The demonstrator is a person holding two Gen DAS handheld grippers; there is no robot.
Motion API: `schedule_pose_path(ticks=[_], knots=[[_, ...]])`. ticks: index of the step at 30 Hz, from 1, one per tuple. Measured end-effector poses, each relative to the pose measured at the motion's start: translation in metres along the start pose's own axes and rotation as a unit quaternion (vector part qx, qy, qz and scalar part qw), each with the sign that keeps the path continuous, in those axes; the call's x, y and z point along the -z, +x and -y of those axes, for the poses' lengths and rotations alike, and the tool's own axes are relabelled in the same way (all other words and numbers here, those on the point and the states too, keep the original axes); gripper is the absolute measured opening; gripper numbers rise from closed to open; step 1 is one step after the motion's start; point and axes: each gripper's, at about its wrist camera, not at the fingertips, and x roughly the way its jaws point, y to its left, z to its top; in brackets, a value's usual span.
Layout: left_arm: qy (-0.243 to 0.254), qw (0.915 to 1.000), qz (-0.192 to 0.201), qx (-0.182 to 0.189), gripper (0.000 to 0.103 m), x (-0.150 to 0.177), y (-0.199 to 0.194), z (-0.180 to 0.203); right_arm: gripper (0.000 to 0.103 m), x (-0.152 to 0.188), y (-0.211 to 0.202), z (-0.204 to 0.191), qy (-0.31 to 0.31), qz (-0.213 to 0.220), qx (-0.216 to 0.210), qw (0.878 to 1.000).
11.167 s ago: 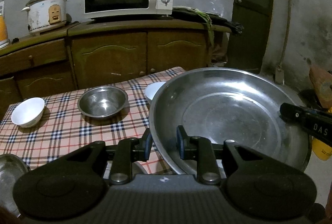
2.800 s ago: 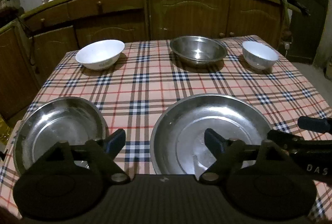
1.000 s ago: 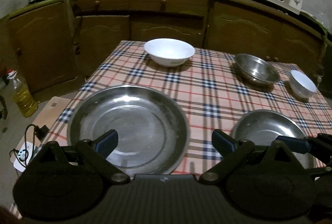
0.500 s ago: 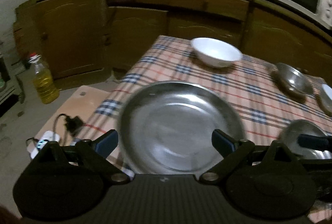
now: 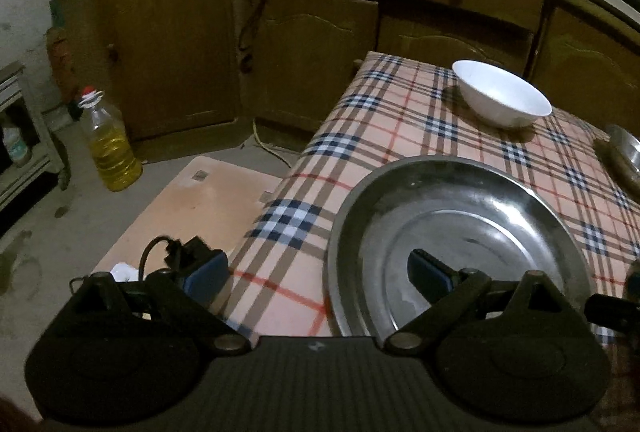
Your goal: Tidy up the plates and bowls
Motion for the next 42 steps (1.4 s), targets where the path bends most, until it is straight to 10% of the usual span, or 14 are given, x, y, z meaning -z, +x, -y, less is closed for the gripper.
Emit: schedule_pose_path(ticks=[14, 16, 18, 42], knots=[[0.017, 0.9988, 0.006, 0.046, 0.035, -0.006, 0.021, -0.002, 0.081, -0.004, 0.043, -0.003, 0.041, -0.008, 0.006, 0.999], [0.017, 0.9981, 0.005, 0.060, 0.025, -0.006, 0.021, -0.001, 0.063, -0.005, 0.043, -0.004, 0.044, -0.002, 0.006, 0.999], [0.022, 0.9976, 0.006, 0.065, 0.023, -0.005, 0.020, 0.001, 0.037, -0.006, 0.043, -0.006, 0.035, 0.000, 0.005, 0.999], [-0.016, 0.9971, 0.034, 0.067, 0.020, -0.016, -0.041, -0.010, 0.030, -0.020, -0.024, -0.013, 0.010, 0.075, -0.018, 0.997]])
